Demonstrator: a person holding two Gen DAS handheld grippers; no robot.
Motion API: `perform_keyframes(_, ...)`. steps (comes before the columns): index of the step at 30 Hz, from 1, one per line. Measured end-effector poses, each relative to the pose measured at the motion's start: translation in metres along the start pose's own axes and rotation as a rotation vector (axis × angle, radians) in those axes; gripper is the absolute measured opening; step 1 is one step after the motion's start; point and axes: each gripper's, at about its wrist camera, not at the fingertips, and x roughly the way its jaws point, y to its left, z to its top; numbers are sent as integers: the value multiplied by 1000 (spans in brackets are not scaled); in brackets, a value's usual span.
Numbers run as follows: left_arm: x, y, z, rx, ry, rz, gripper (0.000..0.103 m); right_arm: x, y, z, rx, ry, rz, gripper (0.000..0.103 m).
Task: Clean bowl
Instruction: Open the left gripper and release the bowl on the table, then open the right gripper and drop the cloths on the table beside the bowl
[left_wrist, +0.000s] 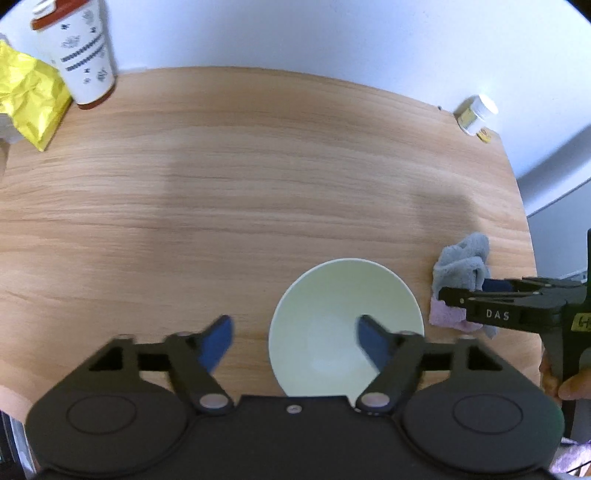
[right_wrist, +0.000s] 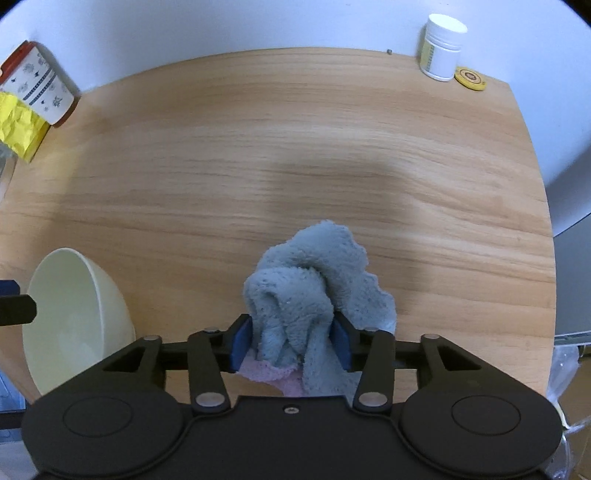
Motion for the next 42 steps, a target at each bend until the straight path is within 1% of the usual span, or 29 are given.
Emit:
perform_keyframes(2,-4,-4,-2,-12,-14,22,85,0,-3,-1,4,-4,0,60)
perform_keyframes(3,-5,-5,-2,-16,-18,27,86,2,-4,-2,5,-5,1,71)
perform_keyframes(4,-7,-5,-3,-25,-29,31,88,4,-4,-2,11,-4,4,77)
perform_keyframes(5,-11,-5,-5,-44,-53,39,90,6,-3,-2,20,-3,6,91)
perform_keyframes(6,-13,-5,-5,-50,-62,43,97,7,-3,-2,29,-2,9,97)
perform_keyframes(7,-17,-6,-7,-62,-83,53,102,6,-3,-3,37,-3,13,97)
perform_keyframes(9,-26,-9,-10,-83,-124,71,102,1,-6,-4,52,-6,23,102)
perform_keyframes(12,-38,-16,-15,-89,-167,76,102,-6,-11,-7,73,-10,39,102)
perform_keyframes(15,-44,-21,-19,-93,-172,70,102,-14,-15,-9,94,-15,54,103)
perform_keyframes(19,-54,-30,-26,-86,-182,52,103,-33,-11,-16,79,-27,36,103)
perform_keyframes(24,-71,-39,-37,-22,-185,82,103,-63,5,-27,48,-57,43,103)
perform_keyframes(27,-82,-38,-42,1,-197,107,103,-93,16,-35,51,-97,73,103)
perform_keyframes(29,-90,-34,-46,12,-206,117,102,-112,23,-42,54,-119,73,103)
perform_keyframes(31,-99,-29,-51,23,-204,118,103,-137,35,-55,58,-162,73,103)
perform_keyframes(36,-119,-17,-69,40,-197,119,103,-149,55,-73,120,-178,59,103)
perform_keyframes(39,-132,-12,-84,56,-196,93,102,-154,68,-87,136,-174,71,103)
perform_keyframes(42,-140,-9,-95,74,-205,91,103,-157,82,-100,126,-190,33,103)
